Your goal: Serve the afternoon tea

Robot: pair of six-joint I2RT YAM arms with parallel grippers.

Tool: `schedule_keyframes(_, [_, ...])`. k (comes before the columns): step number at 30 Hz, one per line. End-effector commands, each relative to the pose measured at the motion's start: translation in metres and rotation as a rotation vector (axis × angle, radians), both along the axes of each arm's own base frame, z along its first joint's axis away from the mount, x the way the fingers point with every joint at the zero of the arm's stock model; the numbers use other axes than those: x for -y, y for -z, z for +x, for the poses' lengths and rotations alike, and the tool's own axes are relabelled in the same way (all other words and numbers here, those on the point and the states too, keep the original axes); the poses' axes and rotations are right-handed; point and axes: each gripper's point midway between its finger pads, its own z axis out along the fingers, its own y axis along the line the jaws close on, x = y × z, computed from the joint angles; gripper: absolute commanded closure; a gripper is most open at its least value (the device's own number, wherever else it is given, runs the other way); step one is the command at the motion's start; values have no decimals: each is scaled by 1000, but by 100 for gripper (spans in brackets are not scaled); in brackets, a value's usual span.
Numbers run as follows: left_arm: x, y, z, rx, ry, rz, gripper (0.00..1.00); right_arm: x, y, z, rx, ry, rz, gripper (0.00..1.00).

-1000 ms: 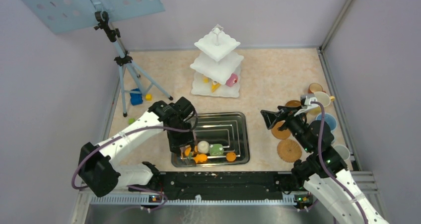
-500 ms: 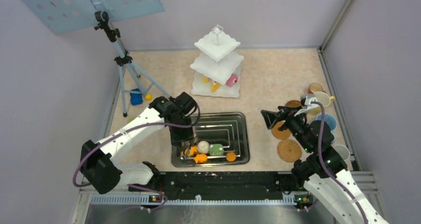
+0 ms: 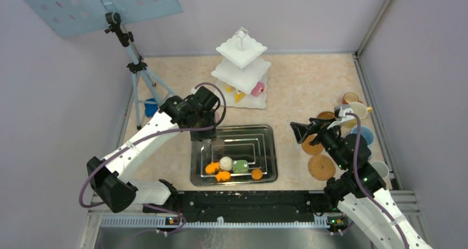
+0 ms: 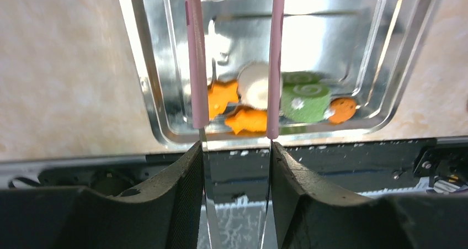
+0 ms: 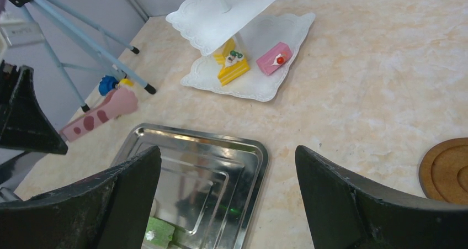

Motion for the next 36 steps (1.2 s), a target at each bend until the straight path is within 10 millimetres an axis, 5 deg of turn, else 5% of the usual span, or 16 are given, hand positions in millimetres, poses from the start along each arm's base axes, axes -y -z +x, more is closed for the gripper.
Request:
schedule_keyframes(1, [13,-45,58,263,68,5,68,0,-16,0,31,6,19,10])
schedule_keyframes(6, [35,-69,111,442,136,20,66,-4,-16,3,25,-5,26,10])
schedule_keyframes(16, [62,-71,187,545,151,32,66,-3,-11,4,6,6,35,10])
schedule_keyframes(26, [66,-63,231,565,142,21,66,0,-8,4,1,20,13,10])
schedule_keyframes(36, [58,-52,255,524,131,64,53,5,-12,3,7,31,-8,10])
